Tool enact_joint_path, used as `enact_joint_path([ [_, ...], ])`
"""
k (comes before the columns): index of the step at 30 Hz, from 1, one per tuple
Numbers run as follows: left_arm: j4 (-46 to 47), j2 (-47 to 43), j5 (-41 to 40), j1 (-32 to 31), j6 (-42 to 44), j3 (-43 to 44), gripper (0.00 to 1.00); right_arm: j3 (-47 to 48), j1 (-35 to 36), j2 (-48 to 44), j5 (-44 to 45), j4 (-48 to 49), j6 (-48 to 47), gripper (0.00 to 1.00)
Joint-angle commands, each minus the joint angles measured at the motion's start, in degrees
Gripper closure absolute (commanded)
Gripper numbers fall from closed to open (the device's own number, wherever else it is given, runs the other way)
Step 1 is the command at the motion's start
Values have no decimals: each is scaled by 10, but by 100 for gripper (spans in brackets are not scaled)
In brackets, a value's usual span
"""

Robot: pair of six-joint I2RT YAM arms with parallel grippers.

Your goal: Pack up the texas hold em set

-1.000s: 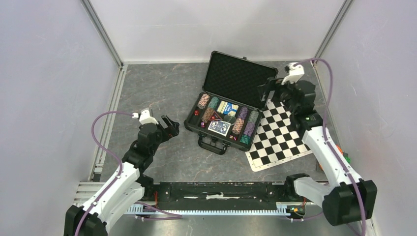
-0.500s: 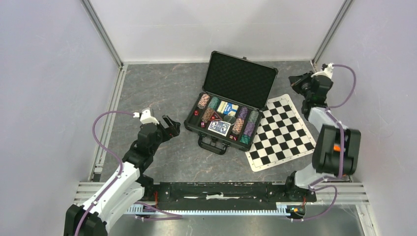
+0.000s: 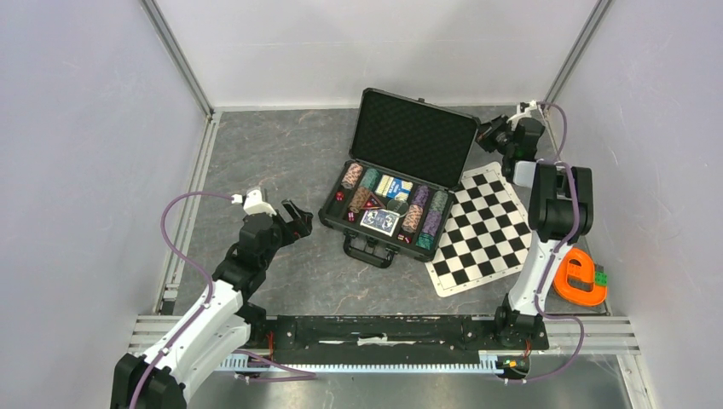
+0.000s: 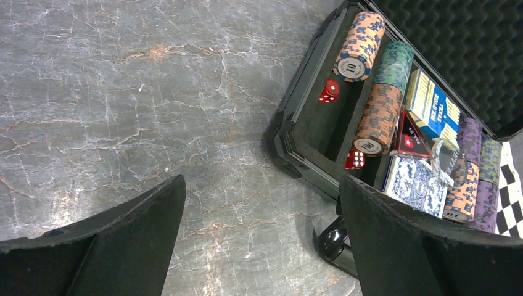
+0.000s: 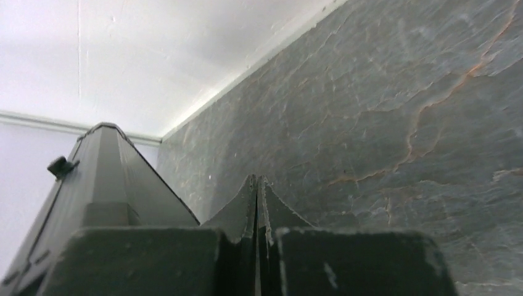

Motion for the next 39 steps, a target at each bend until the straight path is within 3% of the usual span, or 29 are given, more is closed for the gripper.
enact_joint_path([
  [1,26,0,-9,1,22,1,0,-4,32,-5,-114,90,46,100],
  [10,21,-12,-3,1,23,5,0,-143,36,-156,-136,72,-31,100],
  [15,-8,-39,-37,1,10,6,0,-217,52,-237,-133,59,-70,100],
  [23,-36,-57,-75,1,-5,10,0,-309,79,-365,-83,-38,-177,100],
  [28,-27,-46,-63,1,-5,9,0,-299,126,-428,-20,-160,-273,100],
  [32,-8,-24,-35,1,3,10,1,-237,230,-444,79,-311,-408,90],
  [39,26,-2,20,1,19,6,1,-231,337,-432,161,-407,-488,64],
])
